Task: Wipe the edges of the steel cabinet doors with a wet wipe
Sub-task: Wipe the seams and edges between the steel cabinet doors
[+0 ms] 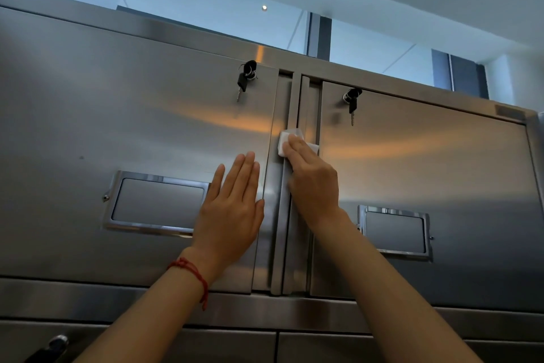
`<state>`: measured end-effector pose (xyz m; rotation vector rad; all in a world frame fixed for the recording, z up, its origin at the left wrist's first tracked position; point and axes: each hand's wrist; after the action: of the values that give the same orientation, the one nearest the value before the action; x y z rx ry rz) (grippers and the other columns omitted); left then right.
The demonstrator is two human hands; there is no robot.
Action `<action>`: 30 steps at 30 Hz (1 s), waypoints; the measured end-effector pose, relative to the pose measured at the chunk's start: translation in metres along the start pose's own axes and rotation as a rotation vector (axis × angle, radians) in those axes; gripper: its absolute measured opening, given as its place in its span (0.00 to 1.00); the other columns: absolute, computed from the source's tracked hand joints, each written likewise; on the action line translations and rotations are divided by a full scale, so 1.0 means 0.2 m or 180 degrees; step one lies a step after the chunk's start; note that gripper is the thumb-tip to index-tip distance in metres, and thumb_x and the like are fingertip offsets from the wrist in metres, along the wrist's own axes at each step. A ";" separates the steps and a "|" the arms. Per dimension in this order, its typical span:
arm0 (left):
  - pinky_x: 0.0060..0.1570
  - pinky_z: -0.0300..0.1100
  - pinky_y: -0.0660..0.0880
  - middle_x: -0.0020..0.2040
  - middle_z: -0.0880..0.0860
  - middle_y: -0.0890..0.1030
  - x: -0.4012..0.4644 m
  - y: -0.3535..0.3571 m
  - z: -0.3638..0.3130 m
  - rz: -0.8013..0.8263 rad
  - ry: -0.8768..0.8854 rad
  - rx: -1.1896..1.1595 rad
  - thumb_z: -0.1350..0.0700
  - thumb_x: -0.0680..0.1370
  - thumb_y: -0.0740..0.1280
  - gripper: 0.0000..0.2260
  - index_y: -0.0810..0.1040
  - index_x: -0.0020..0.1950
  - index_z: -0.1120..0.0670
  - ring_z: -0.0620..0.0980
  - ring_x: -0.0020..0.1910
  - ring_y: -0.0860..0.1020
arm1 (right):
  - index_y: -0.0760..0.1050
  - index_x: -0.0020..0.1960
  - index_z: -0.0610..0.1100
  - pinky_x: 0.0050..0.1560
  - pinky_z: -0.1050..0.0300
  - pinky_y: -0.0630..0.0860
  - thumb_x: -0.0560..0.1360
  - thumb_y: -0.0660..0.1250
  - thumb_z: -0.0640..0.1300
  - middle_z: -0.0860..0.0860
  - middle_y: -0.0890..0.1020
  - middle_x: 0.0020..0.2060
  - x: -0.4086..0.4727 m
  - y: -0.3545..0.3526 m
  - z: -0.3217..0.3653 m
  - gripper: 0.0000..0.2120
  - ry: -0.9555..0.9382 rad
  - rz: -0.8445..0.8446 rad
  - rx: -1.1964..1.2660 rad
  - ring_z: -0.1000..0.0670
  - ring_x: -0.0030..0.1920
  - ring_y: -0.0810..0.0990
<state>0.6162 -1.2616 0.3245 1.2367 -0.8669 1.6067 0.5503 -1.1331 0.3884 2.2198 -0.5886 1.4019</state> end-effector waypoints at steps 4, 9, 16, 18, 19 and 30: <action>0.67 0.60 0.62 0.71 0.63 0.64 0.00 0.00 0.00 0.0023 -0.0009 -0.0009 0.50 0.79 0.50 0.25 0.64 0.71 0.64 0.60 0.71 0.62 | 0.80 0.51 0.31 0.45 0.44 0.78 0.62 0.76 0.29 0.35 0.81 0.50 -0.01 -0.02 0.00 0.18 -0.0080 0.0106 0.0002 0.38 0.50 0.81; 0.67 0.60 0.62 0.72 0.63 0.63 0.00 0.00 0.00 0.0036 -0.0038 -0.0028 0.50 0.79 0.50 0.25 0.64 0.71 0.64 0.60 0.71 0.62 | 0.80 0.51 0.30 0.44 0.44 0.78 0.61 0.76 0.28 0.35 0.81 0.50 0.02 -0.03 0.00 0.19 -0.0121 0.0110 -0.0074 0.38 0.49 0.81; 0.68 0.60 0.61 0.72 0.63 0.63 0.00 0.00 -0.01 0.0014 -0.0035 -0.0011 0.50 0.79 0.50 0.25 0.65 0.70 0.64 0.60 0.71 0.62 | 0.79 0.52 0.31 0.47 0.44 0.80 0.62 0.78 0.31 0.35 0.81 0.51 -0.07 -0.03 -0.04 0.19 -0.0591 0.0224 -0.0080 0.39 0.52 0.80; 0.68 0.60 0.61 0.71 0.63 0.64 0.00 0.00 -0.01 -0.0003 -0.0033 -0.0001 0.50 0.79 0.50 0.25 0.65 0.70 0.64 0.60 0.71 0.62 | 0.79 0.52 0.31 0.47 0.45 0.80 0.63 0.77 0.31 0.36 0.81 0.51 -0.04 -0.04 -0.08 0.19 -0.0765 0.0228 -0.0108 0.39 0.52 0.81; 0.68 0.60 0.61 0.71 0.63 0.64 0.00 0.00 -0.01 -0.0014 -0.0027 0.0004 0.50 0.79 0.50 0.25 0.65 0.70 0.64 0.60 0.71 0.62 | 0.79 0.52 0.31 0.47 0.45 0.80 0.63 0.77 0.30 0.36 0.81 0.51 -0.03 -0.04 -0.09 0.18 -0.0860 0.0233 -0.0134 0.39 0.52 0.81; 0.67 0.60 0.63 0.71 0.63 0.64 -0.01 -0.01 -0.01 0.0024 -0.0033 -0.0015 0.50 0.79 0.50 0.25 0.65 0.70 0.64 0.60 0.71 0.62 | 0.79 0.54 0.32 0.51 0.44 0.79 0.63 0.77 0.32 0.36 0.81 0.52 -0.02 -0.09 -0.18 0.20 -0.1690 0.0382 -0.0259 0.39 0.54 0.80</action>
<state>0.6176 -1.2602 0.3229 1.2408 -0.8821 1.6046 0.5330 -1.0983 0.3960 2.5276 -0.9472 0.8068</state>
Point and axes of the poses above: each hand's wrist, its own x-axis towards the middle knuckle, its own y-axis out of the palm, z = x × y
